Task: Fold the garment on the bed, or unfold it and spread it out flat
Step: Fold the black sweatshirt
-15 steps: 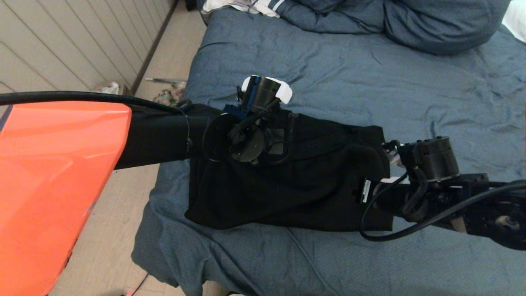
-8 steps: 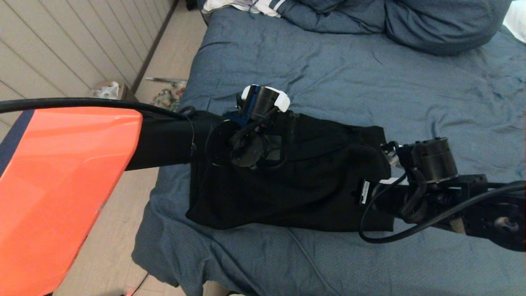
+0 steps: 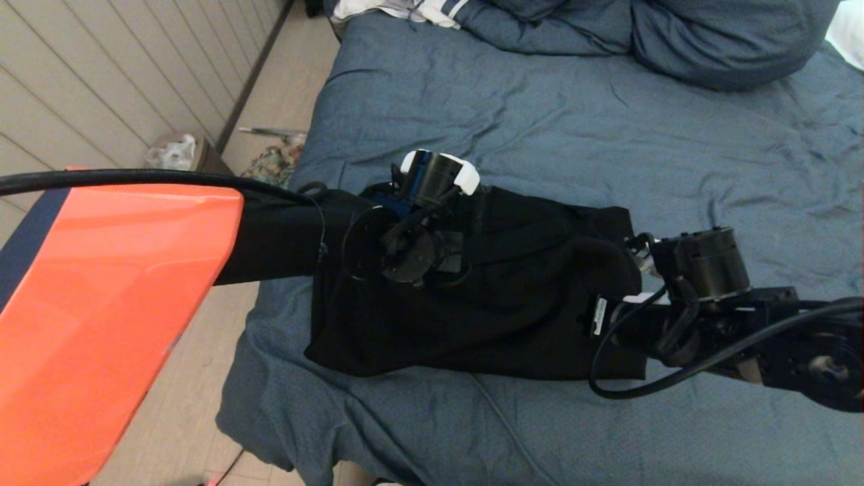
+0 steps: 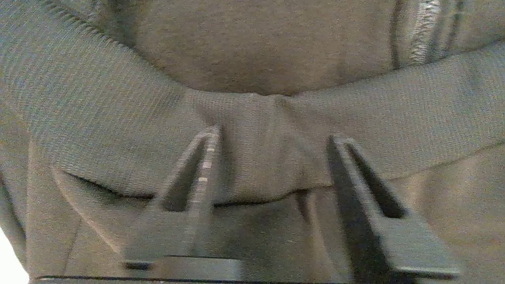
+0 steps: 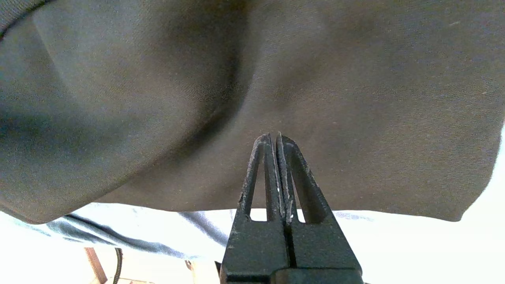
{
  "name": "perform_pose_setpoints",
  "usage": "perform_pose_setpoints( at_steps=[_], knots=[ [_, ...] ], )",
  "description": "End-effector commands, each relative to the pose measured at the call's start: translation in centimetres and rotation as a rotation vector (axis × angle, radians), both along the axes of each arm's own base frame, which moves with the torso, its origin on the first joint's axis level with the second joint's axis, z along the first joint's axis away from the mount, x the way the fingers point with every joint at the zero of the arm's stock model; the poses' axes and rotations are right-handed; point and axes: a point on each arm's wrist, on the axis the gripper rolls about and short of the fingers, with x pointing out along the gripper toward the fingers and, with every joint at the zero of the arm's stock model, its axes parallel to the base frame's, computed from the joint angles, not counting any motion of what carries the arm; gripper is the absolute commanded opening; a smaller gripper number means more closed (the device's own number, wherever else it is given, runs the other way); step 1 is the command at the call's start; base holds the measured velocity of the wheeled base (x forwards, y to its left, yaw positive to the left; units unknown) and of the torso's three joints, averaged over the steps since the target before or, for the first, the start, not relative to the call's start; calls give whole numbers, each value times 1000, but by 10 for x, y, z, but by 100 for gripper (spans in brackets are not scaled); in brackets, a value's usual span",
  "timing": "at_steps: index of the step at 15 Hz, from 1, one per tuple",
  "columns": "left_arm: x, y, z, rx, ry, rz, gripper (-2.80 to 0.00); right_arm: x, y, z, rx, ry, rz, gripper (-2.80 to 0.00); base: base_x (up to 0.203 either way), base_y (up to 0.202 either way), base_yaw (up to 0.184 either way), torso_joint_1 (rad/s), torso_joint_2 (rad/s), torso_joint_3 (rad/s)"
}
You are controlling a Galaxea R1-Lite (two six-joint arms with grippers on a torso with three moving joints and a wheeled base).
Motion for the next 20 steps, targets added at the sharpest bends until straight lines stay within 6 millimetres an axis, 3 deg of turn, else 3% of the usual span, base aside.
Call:
perform_pose_setpoints(
  at_steps=[1, 8, 9, 10, 12, 18, 20],
  knots=[
    [0, 0, 0, 0, 1, 4, -280, 1, 0, 0, 2, 1, -1, -280, 0, 0, 0, 0, 0, 0],
    [-2, 2, 2, -1, -1, 5, -280, 1, 0, -1, 0, 1, -2, -280, 0, 0, 0, 0, 0, 0],
    [-2, 3, 7, -14, -14, 6, -280, 1, 0, 0, 1, -1, -2, -280, 0, 0, 0, 0, 0, 0],
    [0, 7, 27, -60, -59, 16, -280, 1, 0, 1, 2, -4, -3, -280, 0, 0, 0, 0, 0, 0],
    [8, 30, 58, -134, -140, 54, -280, 1, 0, 1, 2, -4, -3, -280, 0, 0, 0, 0, 0, 0],
    [29, 70, 86, -228, -265, 164, -280, 0, 0, 0, 0, 1, -2, -280, 0, 0, 0, 0, 0, 0],
    [34, 72, 86, -235, -279, 171, -280, 1, 0, -2, -1, 4, -2, -280, 0, 0, 0, 0, 0, 0]
  ],
)
